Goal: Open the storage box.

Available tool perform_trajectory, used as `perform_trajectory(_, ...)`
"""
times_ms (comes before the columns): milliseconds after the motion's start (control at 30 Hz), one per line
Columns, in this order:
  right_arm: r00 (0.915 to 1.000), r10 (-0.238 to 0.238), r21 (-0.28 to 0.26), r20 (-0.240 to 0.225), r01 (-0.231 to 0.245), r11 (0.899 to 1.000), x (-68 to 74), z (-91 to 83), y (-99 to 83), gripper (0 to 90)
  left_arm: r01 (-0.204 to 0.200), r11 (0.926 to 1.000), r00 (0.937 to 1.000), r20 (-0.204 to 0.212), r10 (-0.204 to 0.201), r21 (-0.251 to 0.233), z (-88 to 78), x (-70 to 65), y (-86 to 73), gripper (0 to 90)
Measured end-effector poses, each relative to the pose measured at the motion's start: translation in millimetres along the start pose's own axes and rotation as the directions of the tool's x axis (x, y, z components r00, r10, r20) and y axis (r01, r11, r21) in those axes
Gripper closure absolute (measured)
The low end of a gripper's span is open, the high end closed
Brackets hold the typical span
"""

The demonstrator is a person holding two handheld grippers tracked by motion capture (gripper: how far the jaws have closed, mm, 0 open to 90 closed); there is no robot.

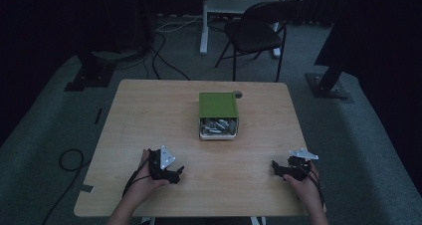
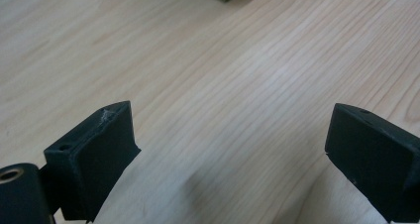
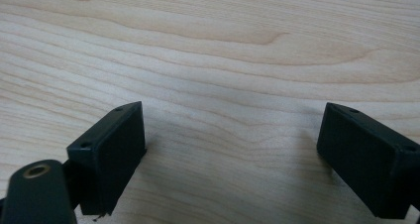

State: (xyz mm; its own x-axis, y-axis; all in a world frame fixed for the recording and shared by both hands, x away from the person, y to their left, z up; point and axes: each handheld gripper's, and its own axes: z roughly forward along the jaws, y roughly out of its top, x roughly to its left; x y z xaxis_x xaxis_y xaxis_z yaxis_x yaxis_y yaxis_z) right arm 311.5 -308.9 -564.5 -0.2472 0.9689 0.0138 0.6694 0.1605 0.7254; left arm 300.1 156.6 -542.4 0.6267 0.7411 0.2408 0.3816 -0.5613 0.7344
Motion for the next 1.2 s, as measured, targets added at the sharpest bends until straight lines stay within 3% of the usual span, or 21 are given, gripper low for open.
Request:
perform_trajectory(367,1.0,0.003,0.0,0.0,-0.003,1.0,0.2,0.0,0.0,10.9,-0.091,0.9954,0.9958,0.007,0.091,-0.03,10.1,-13.8,20.1,5.9)
perform_trajectory(633,1.0,0.003,0.0,0.0,-0.003,1.0,0.2,0.0,0.0,10.9,-0.167,0.9847,0.986,-0.012,0.166,-0.051,17.3,-24.5,31.0,5.9)
perform_trajectory(667,1.0,0.003,0.001,0.0,-0.003,1.0,0.1,-0.1,0.1,10.9,-0.196,0.9789,0.9806,-0.026,0.195,-0.059,19.2,-27.9,34.6,5.9)
perform_trajectory(867,1.0,0.003,0.001,0.0,-0.003,1.0,0.1,-0.1,0.1,10.9,-0.248,0.967,0.9683,-0.04,0.246,-0.057,25.1,-33.6,42.1,5.9)
perform_trajectory(933,1.0,0.003,0.001,0.0,-0.003,1.0,0.1,-0.1,0.1,10.9,-0.276,0.9598,0.9608,-0.046,0.273,-0.053,27.1,-35.5,44.1,5.9)
perform_trajectory(1133,1.0,0.003,0.001,0.0,-0.003,1.0,0.1,-0.1,0.1,11.0,-0.303,0.9501,0.9523,-0.057,0.3,-0.073,32.1,-39.5,50.0,6.0)
perform_trajectory(1200,1.0,0.003,0.001,0.0,-0.003,1.0,0.1,-0.1,0.1,10.9,-0.333,0.9399,0.9419,-0.07,0.328,-0.075,33.2,-41.9,51.7,6.0)
